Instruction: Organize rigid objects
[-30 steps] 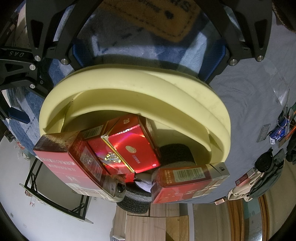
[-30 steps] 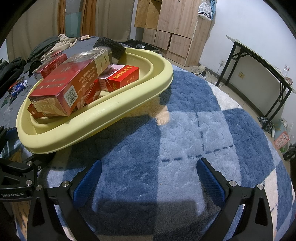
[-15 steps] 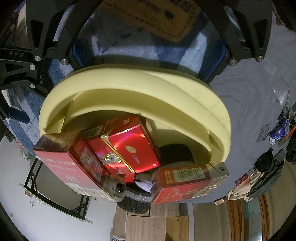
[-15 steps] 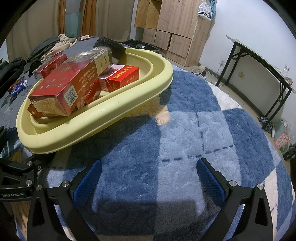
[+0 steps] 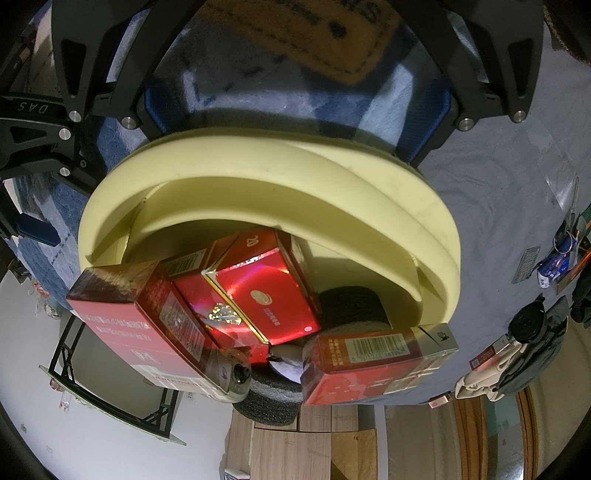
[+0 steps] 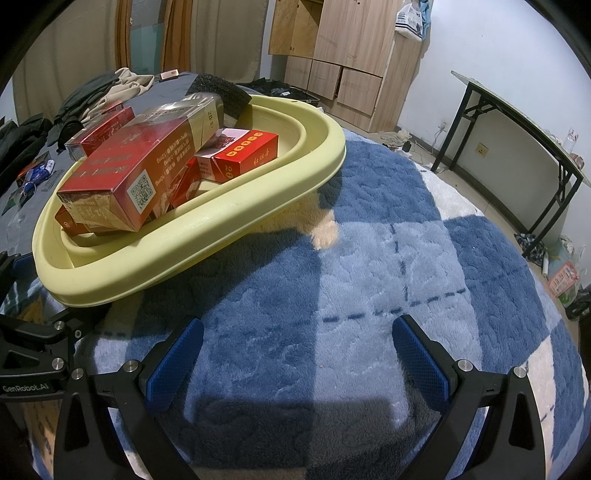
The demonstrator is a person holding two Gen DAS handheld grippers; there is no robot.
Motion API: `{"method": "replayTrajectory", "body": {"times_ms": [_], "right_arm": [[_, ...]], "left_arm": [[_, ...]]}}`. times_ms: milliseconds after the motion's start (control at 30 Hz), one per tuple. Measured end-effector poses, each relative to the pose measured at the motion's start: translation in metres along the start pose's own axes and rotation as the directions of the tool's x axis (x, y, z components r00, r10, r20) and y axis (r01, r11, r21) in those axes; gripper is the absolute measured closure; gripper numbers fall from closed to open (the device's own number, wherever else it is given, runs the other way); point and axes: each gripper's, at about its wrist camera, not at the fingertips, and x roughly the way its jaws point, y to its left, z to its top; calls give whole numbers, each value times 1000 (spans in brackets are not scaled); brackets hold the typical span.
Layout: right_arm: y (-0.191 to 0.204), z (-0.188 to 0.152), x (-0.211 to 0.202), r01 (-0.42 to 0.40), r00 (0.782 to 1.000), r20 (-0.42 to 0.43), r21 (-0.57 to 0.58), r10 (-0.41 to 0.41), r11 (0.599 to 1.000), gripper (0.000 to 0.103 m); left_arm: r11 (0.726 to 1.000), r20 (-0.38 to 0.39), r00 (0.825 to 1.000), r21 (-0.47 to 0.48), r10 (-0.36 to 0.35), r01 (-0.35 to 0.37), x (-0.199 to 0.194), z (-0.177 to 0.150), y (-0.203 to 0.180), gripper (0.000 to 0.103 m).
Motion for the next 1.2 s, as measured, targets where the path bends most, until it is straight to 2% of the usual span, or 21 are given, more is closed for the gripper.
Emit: {"method": "replayTrajectory", "body": {"times_ms": [1200], "right_arm": [[0,0,0,0,1000,0,0,0,1000,0]], "left_arm": [[1000,-1,1000,3,4,-4,-1,-1,-2,0]]}}
